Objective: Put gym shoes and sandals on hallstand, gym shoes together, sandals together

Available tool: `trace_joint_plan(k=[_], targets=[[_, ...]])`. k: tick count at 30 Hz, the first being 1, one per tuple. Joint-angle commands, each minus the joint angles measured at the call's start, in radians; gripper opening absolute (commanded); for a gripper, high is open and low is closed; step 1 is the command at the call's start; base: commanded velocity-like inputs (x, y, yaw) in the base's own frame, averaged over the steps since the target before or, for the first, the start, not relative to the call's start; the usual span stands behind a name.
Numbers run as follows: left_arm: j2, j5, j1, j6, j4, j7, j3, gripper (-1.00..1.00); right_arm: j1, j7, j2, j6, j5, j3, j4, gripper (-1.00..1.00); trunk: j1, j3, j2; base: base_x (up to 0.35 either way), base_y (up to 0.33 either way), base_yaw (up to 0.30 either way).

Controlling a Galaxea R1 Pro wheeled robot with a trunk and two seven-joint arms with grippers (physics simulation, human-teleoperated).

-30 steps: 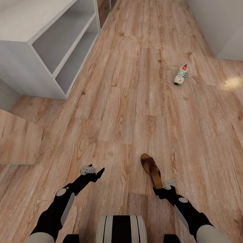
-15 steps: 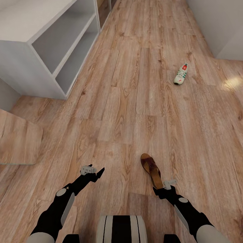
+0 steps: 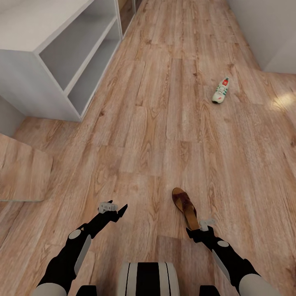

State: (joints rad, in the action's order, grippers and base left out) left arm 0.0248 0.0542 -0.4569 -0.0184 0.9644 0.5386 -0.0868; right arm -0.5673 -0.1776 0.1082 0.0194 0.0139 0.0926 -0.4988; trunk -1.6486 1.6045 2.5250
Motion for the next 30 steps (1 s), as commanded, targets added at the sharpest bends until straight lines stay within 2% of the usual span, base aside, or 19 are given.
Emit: trace_joint_plan(k=[1,20,21,30], targets=[[0.001,0.004,-0.001,0.000,-0.001,0.007,-0.003,1.00,0.000,0.000,0.001,0.002,0.001,0.004,0.000,1.00,0.000,0.000,0.000,0.104,0.104,0.000],[0.001,0.004,-0.001,0.000,0.000,0.008,-0.005,1.00,0.000,0.000,0.001,0.002,0.001,0.004,0.000,1.00,0.000,0.000,0.000,0.026,0.027,0.000],[0.000,0.004,-0.001,0.000,0.000,0.008,-0.005,1.00,0.000,0.000,0.001,0.002,0.001,0.004,0.000,-1.00,0.000,0.000,0.000,0.001,0.001,0.000],[0.000,0.004,0.000,0.000,0.002,0.008,-0.004,1.00,0.000,0.000,0.002,0.002,0.001,0.004,0.000,-1.00,0.000,0.000,0.000,0.000,0.000,0.000]])
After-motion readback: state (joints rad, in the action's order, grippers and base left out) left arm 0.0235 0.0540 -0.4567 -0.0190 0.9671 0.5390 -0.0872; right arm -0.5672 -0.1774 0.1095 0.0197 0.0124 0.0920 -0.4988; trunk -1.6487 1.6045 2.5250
